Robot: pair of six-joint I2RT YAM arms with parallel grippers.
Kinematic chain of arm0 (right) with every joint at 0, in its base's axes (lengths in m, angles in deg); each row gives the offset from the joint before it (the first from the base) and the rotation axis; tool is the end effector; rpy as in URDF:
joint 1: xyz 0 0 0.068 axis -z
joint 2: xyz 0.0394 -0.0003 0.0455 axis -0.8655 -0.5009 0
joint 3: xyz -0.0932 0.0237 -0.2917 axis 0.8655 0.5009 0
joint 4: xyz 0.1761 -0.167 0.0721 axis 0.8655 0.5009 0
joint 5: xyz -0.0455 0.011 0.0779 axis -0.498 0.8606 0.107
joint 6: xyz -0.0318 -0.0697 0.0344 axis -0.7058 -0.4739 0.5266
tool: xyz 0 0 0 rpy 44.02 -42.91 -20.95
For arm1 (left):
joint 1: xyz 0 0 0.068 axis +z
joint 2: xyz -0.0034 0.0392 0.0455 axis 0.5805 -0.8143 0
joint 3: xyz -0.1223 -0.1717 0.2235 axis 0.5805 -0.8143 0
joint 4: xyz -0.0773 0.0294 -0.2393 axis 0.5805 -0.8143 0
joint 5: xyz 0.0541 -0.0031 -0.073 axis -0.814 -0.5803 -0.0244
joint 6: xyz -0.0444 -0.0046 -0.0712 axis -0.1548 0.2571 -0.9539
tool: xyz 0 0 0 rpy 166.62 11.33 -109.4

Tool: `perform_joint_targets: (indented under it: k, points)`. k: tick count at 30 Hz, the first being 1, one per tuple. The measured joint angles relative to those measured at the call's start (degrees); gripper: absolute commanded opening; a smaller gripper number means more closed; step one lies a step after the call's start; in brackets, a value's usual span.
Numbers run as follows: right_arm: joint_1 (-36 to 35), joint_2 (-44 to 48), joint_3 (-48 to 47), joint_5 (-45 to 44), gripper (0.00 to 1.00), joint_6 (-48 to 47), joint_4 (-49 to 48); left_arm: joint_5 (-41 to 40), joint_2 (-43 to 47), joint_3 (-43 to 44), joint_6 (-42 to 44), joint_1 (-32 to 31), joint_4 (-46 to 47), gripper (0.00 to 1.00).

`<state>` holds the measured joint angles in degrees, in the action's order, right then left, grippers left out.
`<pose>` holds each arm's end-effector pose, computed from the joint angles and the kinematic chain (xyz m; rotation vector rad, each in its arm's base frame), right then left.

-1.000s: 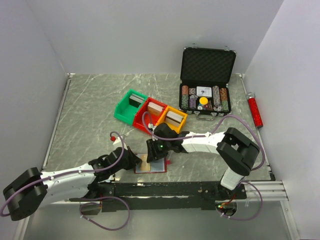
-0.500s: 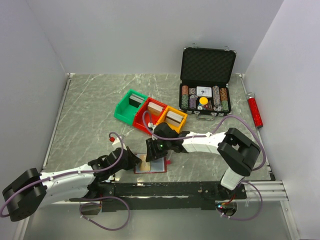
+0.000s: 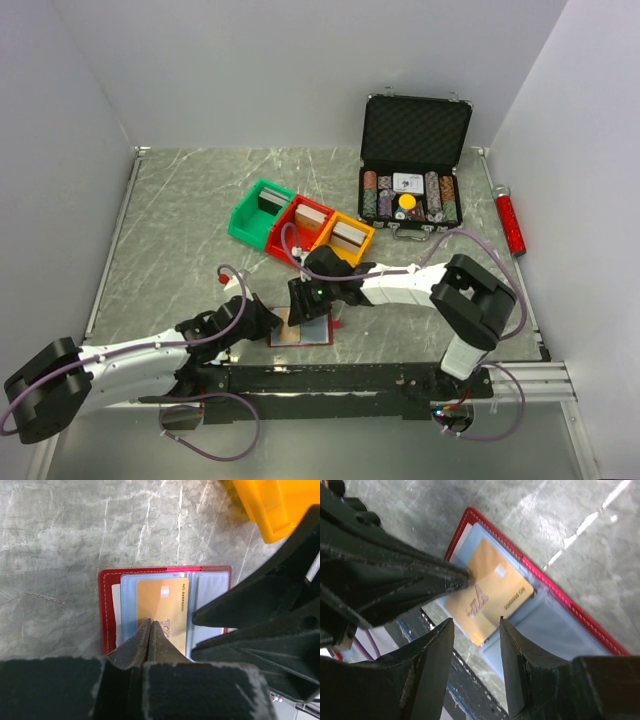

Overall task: Take the credit cards out of the card holder
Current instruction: Remove the credit card from the card holder.

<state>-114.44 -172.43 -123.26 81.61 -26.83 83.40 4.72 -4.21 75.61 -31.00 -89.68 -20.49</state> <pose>0.1782 0.3006 0.1763 -0.6942 2.6019 1.1061 0.1097 -0.1245 0.1420 -0.3972 2.3372 -0.8850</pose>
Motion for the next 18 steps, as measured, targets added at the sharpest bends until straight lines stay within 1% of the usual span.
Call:
perform_joint_targets:
  k: [5, 18]
  points:
    - [0.0, -2.7, -1.4, 0.3, 0.49, 0.4, -0.1, -0.2, 0.6, -0.1, -0.1, 0.0, -0.5, 0.01]
    - [0.7, -2.7, -0.9, 0.1, 0.49, 2.6, -0.1, -0.7, 2.4, -0.9, -0.6, 0.0, -1.2, 0.01]
